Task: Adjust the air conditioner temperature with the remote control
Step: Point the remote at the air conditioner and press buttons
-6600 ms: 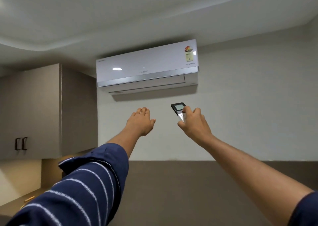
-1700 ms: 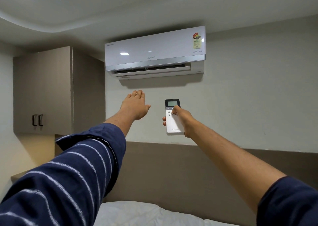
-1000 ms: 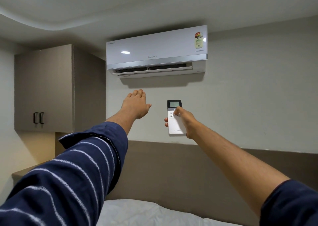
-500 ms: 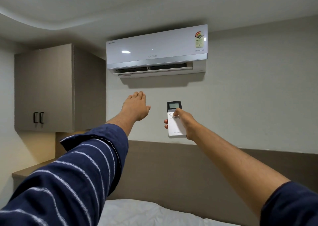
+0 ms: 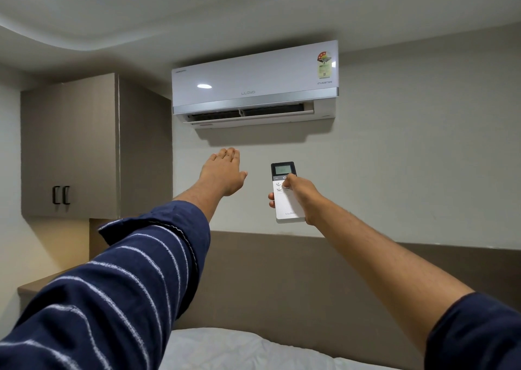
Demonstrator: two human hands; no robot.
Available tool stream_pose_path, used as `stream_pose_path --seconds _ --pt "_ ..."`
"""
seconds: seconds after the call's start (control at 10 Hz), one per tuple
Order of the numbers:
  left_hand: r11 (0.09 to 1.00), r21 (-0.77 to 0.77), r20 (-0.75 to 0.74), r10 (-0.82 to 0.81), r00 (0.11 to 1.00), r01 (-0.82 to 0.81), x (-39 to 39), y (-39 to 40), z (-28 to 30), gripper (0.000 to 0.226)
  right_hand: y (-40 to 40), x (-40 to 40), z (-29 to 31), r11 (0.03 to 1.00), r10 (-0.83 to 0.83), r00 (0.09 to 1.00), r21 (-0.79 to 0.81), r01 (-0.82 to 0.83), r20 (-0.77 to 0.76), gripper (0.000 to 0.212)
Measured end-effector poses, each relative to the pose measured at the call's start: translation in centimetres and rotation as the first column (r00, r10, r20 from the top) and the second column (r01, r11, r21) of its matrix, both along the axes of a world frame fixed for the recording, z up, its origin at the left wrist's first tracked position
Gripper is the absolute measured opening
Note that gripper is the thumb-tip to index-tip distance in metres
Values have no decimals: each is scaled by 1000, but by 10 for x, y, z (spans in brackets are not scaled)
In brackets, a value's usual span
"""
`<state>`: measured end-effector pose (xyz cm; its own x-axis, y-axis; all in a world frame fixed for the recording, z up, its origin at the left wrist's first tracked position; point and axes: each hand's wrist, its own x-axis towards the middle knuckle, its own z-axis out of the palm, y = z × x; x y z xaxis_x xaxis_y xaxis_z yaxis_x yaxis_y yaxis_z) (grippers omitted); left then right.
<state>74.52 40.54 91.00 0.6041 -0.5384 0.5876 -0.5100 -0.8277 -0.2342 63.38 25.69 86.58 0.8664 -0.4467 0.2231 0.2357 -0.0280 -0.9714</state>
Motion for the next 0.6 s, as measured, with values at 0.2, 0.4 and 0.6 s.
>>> stream_pose_path --seconds 0.2,0.4,0.6 --pt "1000 0 5 -14 1000 14 -3 0 1 67 1 -5 0 1000 8 1000 17 -8 -6 18" --pt "1000 -1 19 -22 1000 22 -6 3 2 67 3 -8 -1 1000 6 1000 30 -6 3 19" --pt "1000 -4 16 -6 1000 6 -5 8 2 67 6 -10 1 999 21 1000 28 -22 14 18"
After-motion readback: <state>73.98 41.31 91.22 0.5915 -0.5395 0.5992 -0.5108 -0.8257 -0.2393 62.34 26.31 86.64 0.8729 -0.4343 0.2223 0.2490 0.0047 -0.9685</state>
